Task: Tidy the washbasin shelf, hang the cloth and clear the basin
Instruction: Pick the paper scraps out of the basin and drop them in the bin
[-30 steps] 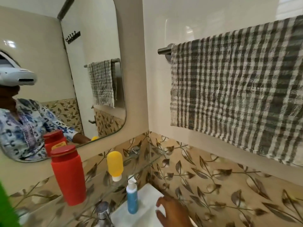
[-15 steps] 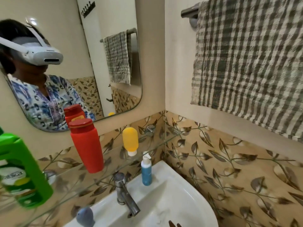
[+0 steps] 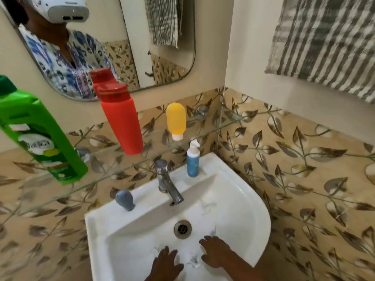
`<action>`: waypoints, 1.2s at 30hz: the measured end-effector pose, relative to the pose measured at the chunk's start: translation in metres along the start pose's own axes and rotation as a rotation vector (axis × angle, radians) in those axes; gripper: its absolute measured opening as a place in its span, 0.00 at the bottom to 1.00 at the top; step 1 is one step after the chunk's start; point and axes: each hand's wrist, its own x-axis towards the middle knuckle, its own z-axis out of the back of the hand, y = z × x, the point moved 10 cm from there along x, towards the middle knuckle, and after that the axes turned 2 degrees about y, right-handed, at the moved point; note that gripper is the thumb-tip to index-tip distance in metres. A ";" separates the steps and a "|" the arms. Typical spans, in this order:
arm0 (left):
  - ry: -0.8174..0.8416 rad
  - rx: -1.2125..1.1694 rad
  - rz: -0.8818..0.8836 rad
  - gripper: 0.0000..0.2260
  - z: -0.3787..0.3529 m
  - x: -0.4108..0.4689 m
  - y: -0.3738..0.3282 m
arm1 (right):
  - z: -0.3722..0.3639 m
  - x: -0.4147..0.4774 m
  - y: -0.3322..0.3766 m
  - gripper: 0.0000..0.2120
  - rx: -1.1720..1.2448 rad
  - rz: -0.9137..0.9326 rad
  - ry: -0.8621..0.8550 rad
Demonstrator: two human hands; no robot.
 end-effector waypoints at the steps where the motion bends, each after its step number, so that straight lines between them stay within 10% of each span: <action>1: 0.024 -0.011 -0.027 0.30 0.001 -0.004 -0.005 | -0.003 0.000 0.001 0.25 -0.006 0.004 0.005; 10: 0.163 0.004 -0.016 0.25 -0.026 -0.016 0.004 | -0.019 0.011 -0.006 0.21 -0.004 -0.010 -0.008; 20: -0.282 0.036 0.071 0.21 0.025 -0.022 0.014 | 0.085 0.049 -0.022 0.18 -0.070 -0.061 -0.406; 26: -0.058 0.082 0.082 0.28 -0.001 -0.006 0.014 | 0.075 0.085 -0.028 0.30 -0.244 -0.022 -0.225; 36: -0.007 -0.061 0.054 0.25 -0.024 -0.010 -0.027 | 0.030 0.061 -0.034 0.23 -0.235 0.008 -0.190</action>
